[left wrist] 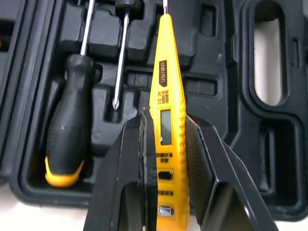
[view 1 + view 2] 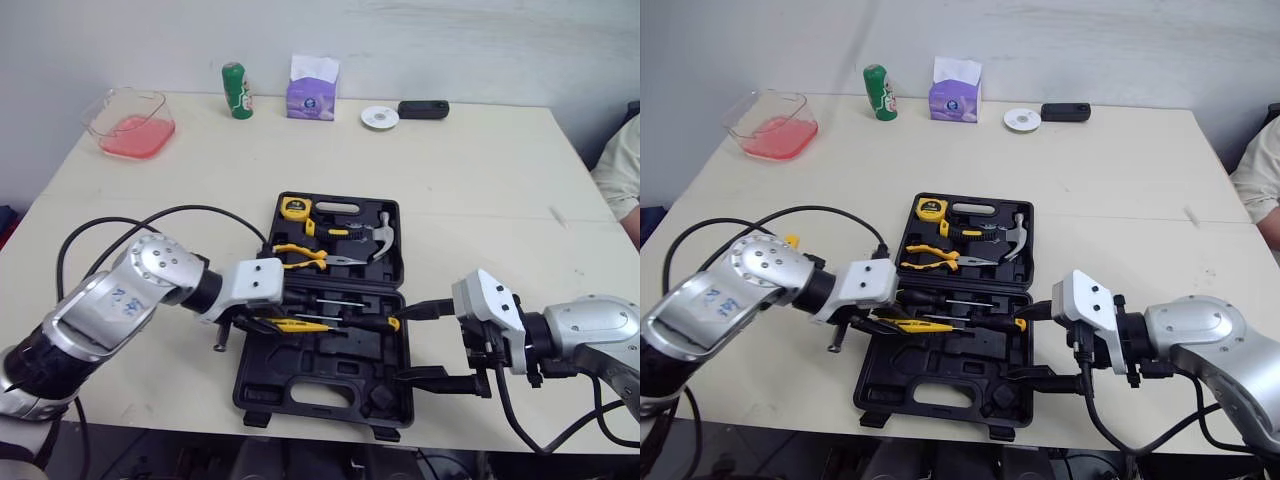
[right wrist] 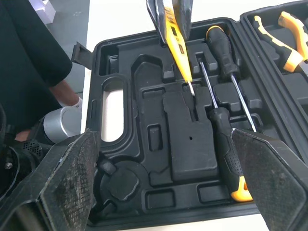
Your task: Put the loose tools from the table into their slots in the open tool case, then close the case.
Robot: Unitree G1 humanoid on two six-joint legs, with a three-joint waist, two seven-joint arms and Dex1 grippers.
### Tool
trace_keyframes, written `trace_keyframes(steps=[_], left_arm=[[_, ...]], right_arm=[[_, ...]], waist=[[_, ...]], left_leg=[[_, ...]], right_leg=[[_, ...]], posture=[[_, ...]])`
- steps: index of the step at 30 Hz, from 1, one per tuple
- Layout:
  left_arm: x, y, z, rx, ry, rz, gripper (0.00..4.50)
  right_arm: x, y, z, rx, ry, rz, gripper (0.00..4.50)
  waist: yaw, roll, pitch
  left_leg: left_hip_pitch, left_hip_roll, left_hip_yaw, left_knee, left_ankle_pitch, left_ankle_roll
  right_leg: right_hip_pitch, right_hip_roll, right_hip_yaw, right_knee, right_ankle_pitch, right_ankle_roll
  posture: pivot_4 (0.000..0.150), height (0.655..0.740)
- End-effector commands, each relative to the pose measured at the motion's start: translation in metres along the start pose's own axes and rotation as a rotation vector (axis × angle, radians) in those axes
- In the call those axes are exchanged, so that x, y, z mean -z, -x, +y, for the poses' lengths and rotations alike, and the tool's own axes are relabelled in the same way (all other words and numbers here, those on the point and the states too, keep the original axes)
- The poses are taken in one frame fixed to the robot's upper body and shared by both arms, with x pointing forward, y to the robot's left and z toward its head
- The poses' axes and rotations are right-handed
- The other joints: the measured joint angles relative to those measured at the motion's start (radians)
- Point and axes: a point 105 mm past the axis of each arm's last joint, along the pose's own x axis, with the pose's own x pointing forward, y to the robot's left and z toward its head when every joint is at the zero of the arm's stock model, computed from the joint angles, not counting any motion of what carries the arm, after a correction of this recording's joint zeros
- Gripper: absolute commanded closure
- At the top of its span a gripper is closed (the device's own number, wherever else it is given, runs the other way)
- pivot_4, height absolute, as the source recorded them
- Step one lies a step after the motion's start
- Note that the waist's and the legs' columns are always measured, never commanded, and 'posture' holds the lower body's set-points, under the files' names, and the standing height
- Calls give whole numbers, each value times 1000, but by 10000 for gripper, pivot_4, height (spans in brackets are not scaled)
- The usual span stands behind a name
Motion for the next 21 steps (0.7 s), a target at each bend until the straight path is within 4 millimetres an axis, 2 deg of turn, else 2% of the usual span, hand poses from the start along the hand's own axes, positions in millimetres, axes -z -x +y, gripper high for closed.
trace_keyframes(steps=[1,12,21], left_arm=[[1,-12,-8,55,-37,49,40023],[-2,-22,2,18,-63,50,40023],[5,-15,7,13,-85,96,40023]], right_arm=[[-7,-1,7,9,29,-23,0],[-2,0,5,44,17,-11,0],[-1,-1,3,47,16,-15,0]], waist=[[-1,0,0],[-1,0,0],[0,0,0]], left_leg=[[0,0,0,0,0,0],[0,0,0,5,0,1],[0,0,0,5,0,1]], right_leg=[[0,0,0,0,0,0],[1,1,2,2,0,1],[1,1,2,3,0,1]], posture=[[1500,7244],[1500,7244],[1500,7244]])
